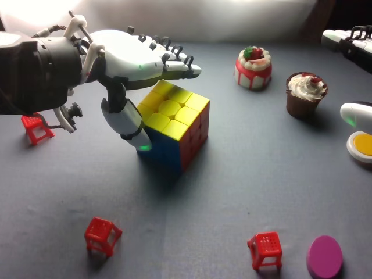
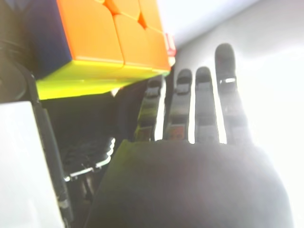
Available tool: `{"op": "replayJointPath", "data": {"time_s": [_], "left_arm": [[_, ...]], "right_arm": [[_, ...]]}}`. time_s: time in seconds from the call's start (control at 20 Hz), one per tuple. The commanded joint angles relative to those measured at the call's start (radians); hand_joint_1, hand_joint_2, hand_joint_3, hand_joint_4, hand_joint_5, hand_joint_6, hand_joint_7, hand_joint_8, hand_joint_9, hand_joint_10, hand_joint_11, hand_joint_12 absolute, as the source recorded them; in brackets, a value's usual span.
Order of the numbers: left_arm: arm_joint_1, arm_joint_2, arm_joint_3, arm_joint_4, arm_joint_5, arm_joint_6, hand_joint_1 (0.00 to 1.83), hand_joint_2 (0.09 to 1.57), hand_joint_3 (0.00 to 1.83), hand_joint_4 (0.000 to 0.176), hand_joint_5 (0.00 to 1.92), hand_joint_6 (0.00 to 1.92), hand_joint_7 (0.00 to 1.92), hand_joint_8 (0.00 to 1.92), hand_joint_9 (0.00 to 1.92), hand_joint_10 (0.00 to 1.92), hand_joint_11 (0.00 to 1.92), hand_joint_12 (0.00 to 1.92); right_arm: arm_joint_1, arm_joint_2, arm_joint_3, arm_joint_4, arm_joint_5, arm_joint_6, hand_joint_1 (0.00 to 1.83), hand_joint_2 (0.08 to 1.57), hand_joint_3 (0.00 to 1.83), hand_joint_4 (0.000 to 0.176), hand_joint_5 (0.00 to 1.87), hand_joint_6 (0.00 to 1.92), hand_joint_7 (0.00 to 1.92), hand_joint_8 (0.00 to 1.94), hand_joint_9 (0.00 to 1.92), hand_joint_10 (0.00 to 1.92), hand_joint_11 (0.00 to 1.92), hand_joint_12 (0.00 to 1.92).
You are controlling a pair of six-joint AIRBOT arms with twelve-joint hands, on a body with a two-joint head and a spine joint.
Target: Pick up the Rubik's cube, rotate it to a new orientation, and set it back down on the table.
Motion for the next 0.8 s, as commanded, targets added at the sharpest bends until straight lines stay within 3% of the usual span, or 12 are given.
{"op": "replayJointPath", "data": {"time_s": [0.0, 0.1, 0.2, 0.25, 0.3, 0.35, 0.4, 0.5, 0.55, 0.65, 0.7, 0.75], "left_arm": [[-0.01, -0.003, 0.0, 0.016, -0.016, -0.021, 0.83, 0.87, 0.0, 0.061, 0.0, 0.0, 0.0, 0.0, 0.0, 0.0, 0.0, 0.37], [-0.017, -0.004, -0.001, 0.088, -0.018, -0.077, 0.86, 0.91, 0.0, 0.047, 0.03, 0.0, 0.0, 0.0, 0.0, 0.0, 0.0, 0.06], [-0.017, -0.004, -0.002, 0.093, -0.018, -0.077, 0.89, 0.97, 0.0, 0.002, 0.22, 0.01, 0.14, 0.02, 0.06, 0.03, 0.0, 0.86], [-0.016, -0.004, -0.002, 0.09, -0.02, -0.077, 0.91, 1.0, 0.0, 0.0, 0.31, 0.04, 0.24, 0.03, 0.12, 0.06, 0.0, 1.13], [-0.016, -0.004, -0.003, 0.09, -0.021, -0.077, 0.96, 1.04, 0.0, 0.0, 0.4, 0.1, 0.36, 0.02, 0.2, 0.25, 0.0, 1.41], [-0.017, -0.005, -0.003, 0.094, -0.021, -0.077, 1.02, 1.06, 0.0, 0.0, 0.45, 0.17, 0.47, 0.06, 0.24, 0.73, 0.0, 1.65], [-0.017, -0.005, -0.005, 0.098, -0.018, -0.075, 1.12, 1.08, 0.0, 0.0, 0.42, 0.64, 0.54, 0.71, 0.44, 1.21, 0.24, 1.78], [-0.02, -0.003, -0.008, 0.096, -0.017, -0.072, 1.13, 1.24, 0.01, 0.0, 0.55, 1.44, 0.69, 1.36, 0.54, 1.62, 0.48, 1.9], [-0.02, -0.001, -0.01, 0.085, -0.018, -0.063, 1.13, 1.29, 0.01, 0.0, 0.64, 1.63, 0.64, 1.4, 0.47, 1.63, 0.42, 1.92], [-0.023, 0.004, -0.016, 0.045, -0.022, -0.024, 1.1, 1.31, 0.02, 0.012, 0.62, 1.66, 0.61, 1.56, 0.55, 1.89, 0.61, 1.92], [-0.025, 0.007, -0.019, 0.034, -0.022, -0.01, 1.24, 1.14, 0.0, 0.0, 0.59, 1.87, 0.56, 1.85, 0.64, 1.91, 0.75, 1.92], [-0.026, 0.01, -0.022, 0.019, -0.022, 0.009, 1.27, 1.09, 0.0, 0.0, 0.61, 1.91, 0.54, 1.91, 0.63, 1.92, 0.76, 1.92]], "right_arm": [[0.008, 0.001, 0.001, 0.01, 0.125, 0.006, 0.47, 1.39, 0.0, 0.0, 0.0, 0.0, 0.0, 0.0, 0.0, 0.0, 0.0, 0.0], [0.008, 0.001, 0.001, 0.01, 0.126, 0.006, 0.49, 1.39, 0.0, 0.0, 0.0, 0.0, 0.0, 0.0, 0.0, 0.0, 0.0, 0.0], [0.007, 0.0, 0.001, 0.01, 0.127, 0.006, 0.52, 1.39, 0.0, 0.0, 0.0, 0.0, 0.0, 0.0, 0.0, 0.0, 0.0, 0.0], [0.007, 0.0, 0.001, 0.011, 0.127, 0.006, 0.53, 1.39, 0.0, 0.0, 0.0, 0.0, 0.0, 0.0, 0.0, 0.0, 0.0, 0.0], [0.007, 0.0, 0.0, 0.011, 0.127, 0.006, 0.51, 1.39, 0.0, 0.0, 0.0, 0.0, 0.0, 0.0, 0.0, 0.0, 0.0, 0.0], [0.007, 0.0, 0.0, 0.011, 0.128, 0.006, 0.51, 1.4, 0.0, 0.0, 0.0, 0.0, 0.0, 0.0, 0.0, 0.0, 0.0, 0.0], [0.007, 0.0, 0.0, 0.011, 0.128, 0.006, 0.5, 1.39, 0.0, 0.0, 0.0, 0.0, 0.0, 0.0, 0.0, 0.0, 0.0, 0.0], [0.007, 0.0, 0.0, 0.012, 0.129, 0.006, 0.49, 1.39, 0.0, 0.0, 0.0, 0.0, 0.0, 0.0, 0.0, 0.0, 0.0, 0.0], [0.007, 0.0, -0.001, 0.012, 0.129, 0.006, 0.5, 1.39, 0.0, 0.0, 0.0, 0.0, 0.0, 0.0, 0.0, 0.0, 0.0, 0.0], [0.007, 0.0, -0.001, 0.012, 0.129, 0.006, 0.48, 1.39, 0.0, 0.0, 0.0, 0.0, 0.0, 0.0, 0.0, 0.0, 0.0, 0.0], [0.007, 0.0, -0.001, 0.012, 0.129, 0.006, 0.48, 1.39, 0.0, 0.0, 0.0, 0.0, 0.0, 0.0, 0.0, 0.0, 0.0, 0.0], [0.007, 0.0, -0.001, 0.013, 0.129, 0.006, 0.49, 1.39, 0.0, 0.0, 0.0, 0.0, 0.0, 0.0, 0.0, 0.0, 0.0, 0.0]]}}
